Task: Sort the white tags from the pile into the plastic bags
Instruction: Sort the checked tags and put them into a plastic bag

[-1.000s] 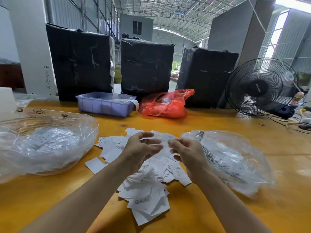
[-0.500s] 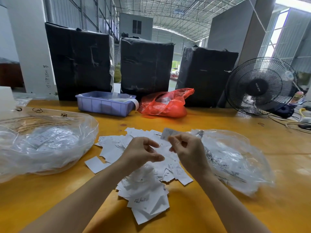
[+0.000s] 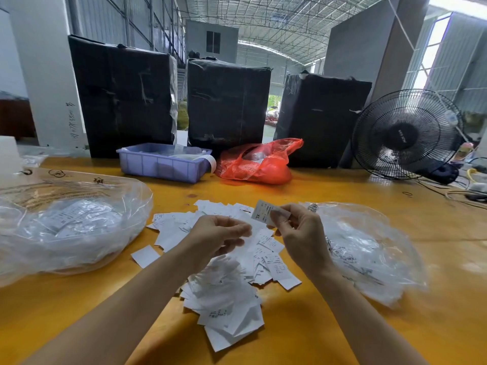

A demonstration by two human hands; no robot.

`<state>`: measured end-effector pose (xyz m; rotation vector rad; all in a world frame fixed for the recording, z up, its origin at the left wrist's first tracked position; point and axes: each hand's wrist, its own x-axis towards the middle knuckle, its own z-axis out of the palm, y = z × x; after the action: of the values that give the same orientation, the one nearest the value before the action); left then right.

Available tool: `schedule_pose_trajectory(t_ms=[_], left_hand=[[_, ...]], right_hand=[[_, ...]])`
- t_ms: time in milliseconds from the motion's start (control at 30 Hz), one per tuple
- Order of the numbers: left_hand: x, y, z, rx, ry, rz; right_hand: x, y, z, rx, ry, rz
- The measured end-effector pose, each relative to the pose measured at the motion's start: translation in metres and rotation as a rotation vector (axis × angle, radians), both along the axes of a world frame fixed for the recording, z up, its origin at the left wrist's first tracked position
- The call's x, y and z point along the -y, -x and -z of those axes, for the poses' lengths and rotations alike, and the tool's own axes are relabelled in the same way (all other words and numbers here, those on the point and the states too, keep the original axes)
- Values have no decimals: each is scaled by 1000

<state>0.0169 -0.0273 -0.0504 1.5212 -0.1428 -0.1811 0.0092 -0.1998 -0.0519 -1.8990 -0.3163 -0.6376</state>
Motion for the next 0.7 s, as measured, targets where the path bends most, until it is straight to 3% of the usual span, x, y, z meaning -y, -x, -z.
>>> schedule_pose_trajectory(t_ms=[700], left_hand=[[-1,0,1,-19,-22,79]], right_hand=[[2,1,-1,35,-4,-6]])
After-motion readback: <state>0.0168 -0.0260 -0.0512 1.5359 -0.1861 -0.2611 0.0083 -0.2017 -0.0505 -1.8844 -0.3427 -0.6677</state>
